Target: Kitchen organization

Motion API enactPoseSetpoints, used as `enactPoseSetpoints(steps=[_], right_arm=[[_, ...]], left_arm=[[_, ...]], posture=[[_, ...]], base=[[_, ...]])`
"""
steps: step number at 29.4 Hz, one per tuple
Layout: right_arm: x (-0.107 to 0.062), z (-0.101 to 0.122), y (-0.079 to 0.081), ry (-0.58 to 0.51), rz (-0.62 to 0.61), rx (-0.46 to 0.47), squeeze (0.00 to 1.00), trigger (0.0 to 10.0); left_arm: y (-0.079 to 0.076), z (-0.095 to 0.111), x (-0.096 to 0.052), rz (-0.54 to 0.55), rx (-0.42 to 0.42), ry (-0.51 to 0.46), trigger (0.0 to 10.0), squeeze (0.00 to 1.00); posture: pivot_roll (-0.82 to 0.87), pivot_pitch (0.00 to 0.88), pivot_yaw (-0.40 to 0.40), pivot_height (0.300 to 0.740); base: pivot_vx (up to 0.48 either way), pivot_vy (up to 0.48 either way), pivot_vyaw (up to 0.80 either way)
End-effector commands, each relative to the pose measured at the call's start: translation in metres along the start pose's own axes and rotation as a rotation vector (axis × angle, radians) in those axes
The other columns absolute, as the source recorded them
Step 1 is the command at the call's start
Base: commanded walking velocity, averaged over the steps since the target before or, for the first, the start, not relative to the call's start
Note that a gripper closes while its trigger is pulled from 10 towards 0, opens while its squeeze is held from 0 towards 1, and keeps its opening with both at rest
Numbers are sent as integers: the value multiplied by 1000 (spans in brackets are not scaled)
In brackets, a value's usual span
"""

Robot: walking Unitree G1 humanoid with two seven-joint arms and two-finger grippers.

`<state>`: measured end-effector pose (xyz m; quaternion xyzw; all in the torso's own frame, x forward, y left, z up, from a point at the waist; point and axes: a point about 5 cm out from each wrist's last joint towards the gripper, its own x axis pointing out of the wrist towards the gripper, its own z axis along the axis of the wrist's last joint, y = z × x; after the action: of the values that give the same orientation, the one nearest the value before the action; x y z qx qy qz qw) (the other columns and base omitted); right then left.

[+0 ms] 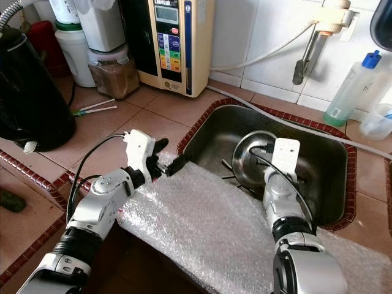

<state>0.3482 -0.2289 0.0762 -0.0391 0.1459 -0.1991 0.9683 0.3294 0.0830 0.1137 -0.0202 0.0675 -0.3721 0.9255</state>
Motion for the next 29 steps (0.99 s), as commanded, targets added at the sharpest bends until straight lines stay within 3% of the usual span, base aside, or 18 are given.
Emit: enactPoseSetpoints(steps=[1,2,14,29], right_arm=[[0,-3,-4,23,-22,9,690,8157],[0,-5,-4,27,-20,9,1000,10000],[-1,-8,-1,52,3,15,1000,10000],[-2,-11,4,64,38,26,1000,10000]], left_arm=[[-3,-3,0,-27,22,33,10000,1000],[-2,-3,0,-18,22,32,10000,1000],[3,12,3,10,52,-3,10000,1000],[4,15,4,12,74,2,10000,1000]], posture=[[74,0,17,740],[73,0,20,740],[77,0,18,740],[78,0,16,740]], base=[[0,0,0],[0,0,0],[0,0,0],[0,0,0]])
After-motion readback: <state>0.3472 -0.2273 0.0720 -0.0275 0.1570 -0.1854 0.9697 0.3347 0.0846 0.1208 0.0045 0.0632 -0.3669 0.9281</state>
